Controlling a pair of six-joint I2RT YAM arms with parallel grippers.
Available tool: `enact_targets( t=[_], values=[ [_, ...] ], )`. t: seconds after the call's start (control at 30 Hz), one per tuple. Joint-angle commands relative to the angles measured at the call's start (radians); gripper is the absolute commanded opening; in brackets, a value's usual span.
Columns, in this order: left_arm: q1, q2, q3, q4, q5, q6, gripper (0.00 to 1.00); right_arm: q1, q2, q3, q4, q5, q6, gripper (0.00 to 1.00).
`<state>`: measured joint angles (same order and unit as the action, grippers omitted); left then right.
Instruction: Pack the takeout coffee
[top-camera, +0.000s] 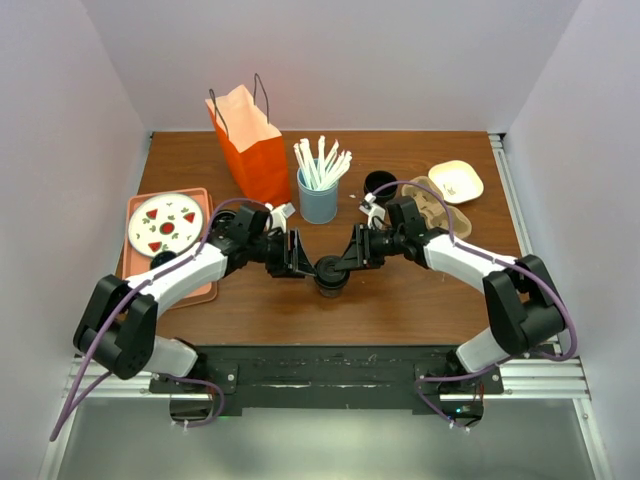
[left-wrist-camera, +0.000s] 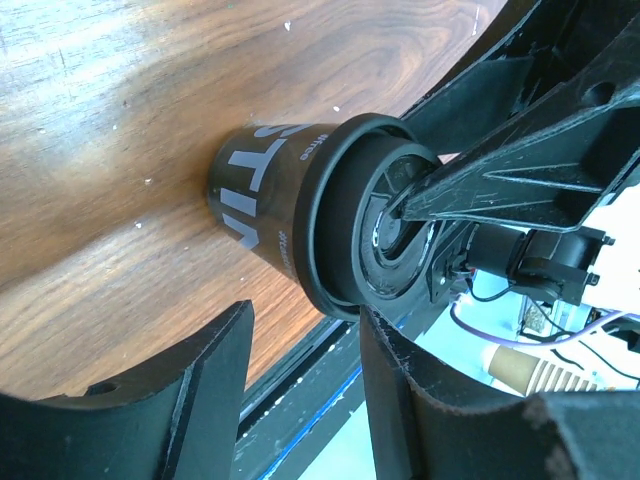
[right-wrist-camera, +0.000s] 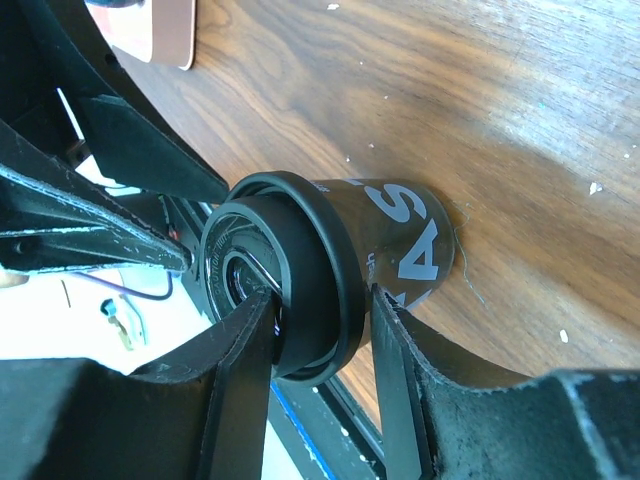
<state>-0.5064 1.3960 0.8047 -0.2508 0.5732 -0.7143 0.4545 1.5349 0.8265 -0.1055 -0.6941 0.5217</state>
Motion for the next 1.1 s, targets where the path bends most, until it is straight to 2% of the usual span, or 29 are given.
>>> enact_targets(
  t=[0.0,0.2,0.8,0.9,1.07],
  values=[
    [-0.004,-0.034,0.013,0.033,0.037,-0.025,0.52,0.015,0.014,-0.056,-0.094,0.168,-0.008,0.36],
    [-0.009,-0.072,-0.053,0.082,0.037,-0.082,0.50,0.047,-0.035,-0.081,-0.056,0.206,0.061,0.36],
    [-0.073,-0.028,-0.091,0.133,-0.039,-0.139,0.43,0.085,-0.116,-0.128,0.006,0.289,0.179,0.36],
    [-0.075,-0.017,-0.084,0.114,-0.076,-0.126,0.38,0.085,-0.117,-0.147,0.023,0.294,0.190,0.37],
    [-0.077,0.023,-0.050,0.065,-0.142,-0.074,0.23,0.085,-0.107,-0.168,0.035,0.306,0.192,0.36]
  ],
)
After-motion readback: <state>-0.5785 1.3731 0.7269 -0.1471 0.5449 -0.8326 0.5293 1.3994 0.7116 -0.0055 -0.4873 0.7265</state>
